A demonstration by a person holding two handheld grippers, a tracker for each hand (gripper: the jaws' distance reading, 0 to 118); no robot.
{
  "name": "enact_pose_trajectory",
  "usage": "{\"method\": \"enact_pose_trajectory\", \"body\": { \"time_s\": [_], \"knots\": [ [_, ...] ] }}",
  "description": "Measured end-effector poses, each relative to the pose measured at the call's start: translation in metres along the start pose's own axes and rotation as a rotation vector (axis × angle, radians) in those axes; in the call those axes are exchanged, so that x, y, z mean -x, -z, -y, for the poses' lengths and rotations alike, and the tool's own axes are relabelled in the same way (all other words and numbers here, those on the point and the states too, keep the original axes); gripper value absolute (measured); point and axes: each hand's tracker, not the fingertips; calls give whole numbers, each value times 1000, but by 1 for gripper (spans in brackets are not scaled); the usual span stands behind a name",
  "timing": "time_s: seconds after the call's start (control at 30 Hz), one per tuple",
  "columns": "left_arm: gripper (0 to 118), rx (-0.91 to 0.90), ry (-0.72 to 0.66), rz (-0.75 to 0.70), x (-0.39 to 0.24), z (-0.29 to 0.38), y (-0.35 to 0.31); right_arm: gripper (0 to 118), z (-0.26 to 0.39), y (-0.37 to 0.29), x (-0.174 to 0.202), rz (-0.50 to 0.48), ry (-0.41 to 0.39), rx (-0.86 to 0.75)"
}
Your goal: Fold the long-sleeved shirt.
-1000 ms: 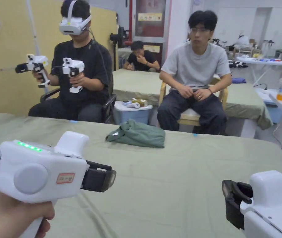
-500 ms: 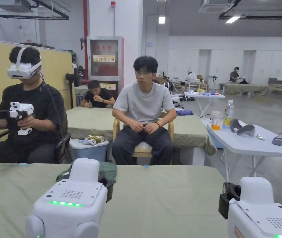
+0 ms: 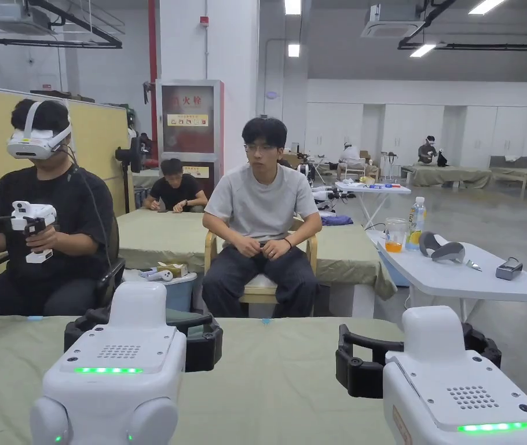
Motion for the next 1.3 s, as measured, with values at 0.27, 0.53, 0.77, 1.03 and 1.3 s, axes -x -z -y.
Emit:
{"method": "enact_pose_trajectory", "body": {
  "time_s": [0.27, 0.53, 0.77, 1.03, 1.3],
  "knots": [
    [118, -35, 19, -8, 1, -6, -8, 118, -6, -3, -4, 30, 37, 7],
    [118, -34, 27, 6, 2, -4, -14, 118, -5, -7, -3, 50, 42, 29],
    [118, -53, 32, 0, 4, -7, -20, 118, -10, -12, -2, 50, 45, 18],
    [118, -54, 40, 5, 6, -8, -22, 118, -13, -20, -3, 42, 5, -5],
    [118, -27, 30, 17, 10, -4, -23, 118, -10, -21, -5, 62, 32, 24]
  ]
}}
